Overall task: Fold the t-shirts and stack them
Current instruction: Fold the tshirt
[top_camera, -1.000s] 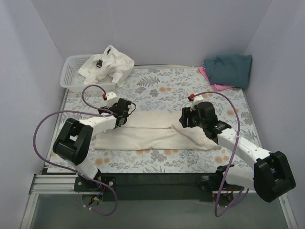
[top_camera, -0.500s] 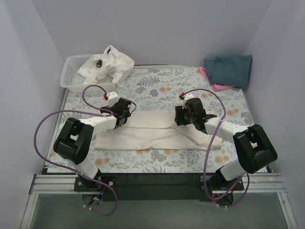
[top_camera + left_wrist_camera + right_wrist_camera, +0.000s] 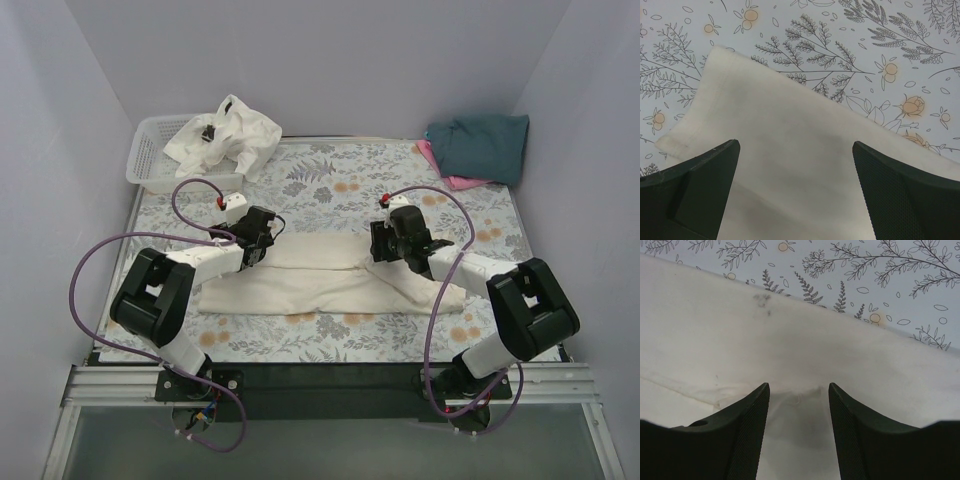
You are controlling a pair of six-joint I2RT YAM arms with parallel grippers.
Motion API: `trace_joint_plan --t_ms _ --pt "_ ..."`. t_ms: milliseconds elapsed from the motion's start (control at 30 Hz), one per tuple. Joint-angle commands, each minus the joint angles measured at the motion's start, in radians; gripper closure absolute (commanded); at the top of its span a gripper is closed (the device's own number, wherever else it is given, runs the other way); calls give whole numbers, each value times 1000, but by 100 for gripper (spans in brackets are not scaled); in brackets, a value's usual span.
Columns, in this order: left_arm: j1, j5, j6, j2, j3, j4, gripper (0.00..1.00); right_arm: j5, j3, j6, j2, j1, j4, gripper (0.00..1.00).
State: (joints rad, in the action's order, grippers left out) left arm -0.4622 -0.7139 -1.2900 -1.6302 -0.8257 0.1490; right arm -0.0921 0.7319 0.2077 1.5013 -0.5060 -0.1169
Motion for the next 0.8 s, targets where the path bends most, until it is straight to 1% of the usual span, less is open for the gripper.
trace_joint_plan --t_ms 0,33,133,167,267,333,367,433,467,500,633,767 --pt "-1 -10 3 55 8 -11 12 -21 20 7 23 -5 -40 55" --pt "-1 -13 3 55 10 -11 12 -21 21 7 25 -3 -41 55" --pt "-1 -18 4 56 10 -11 12 -28 24 6 36 -5 -40 60" --pt "-1 -18 4 56 10 -9 12 -28 26 6 39 -3 -40 64" --pt "-1 -21 4 56 11 -9 12 -26 26 7 46 -5 -40 68" --pt "-1 -19 4 55 10 -11 12 -23 26 9 43 -5 -40 75" --pt "-1 -18 4 55 10 -11 12 -23 26 9 36 -5 -38 81" --pt "-1 -15 6 52 8 -9 12 -23 24 7 28 -5 -35 87" --pt "-1 -15 6 49 7 -9 12 -20 24 7 14 -5 -32 94" --pt "-1 -13 6 47 7 -9 12 -17 24 7 7 -5 -26 98" --pt "-3 -10 4 46 8 -9 12 3 9 15 -44 -17 -12 99" --pt "-1 -4 6 38 4 -9 12 -40 -26 32 -128 -80 19 99"
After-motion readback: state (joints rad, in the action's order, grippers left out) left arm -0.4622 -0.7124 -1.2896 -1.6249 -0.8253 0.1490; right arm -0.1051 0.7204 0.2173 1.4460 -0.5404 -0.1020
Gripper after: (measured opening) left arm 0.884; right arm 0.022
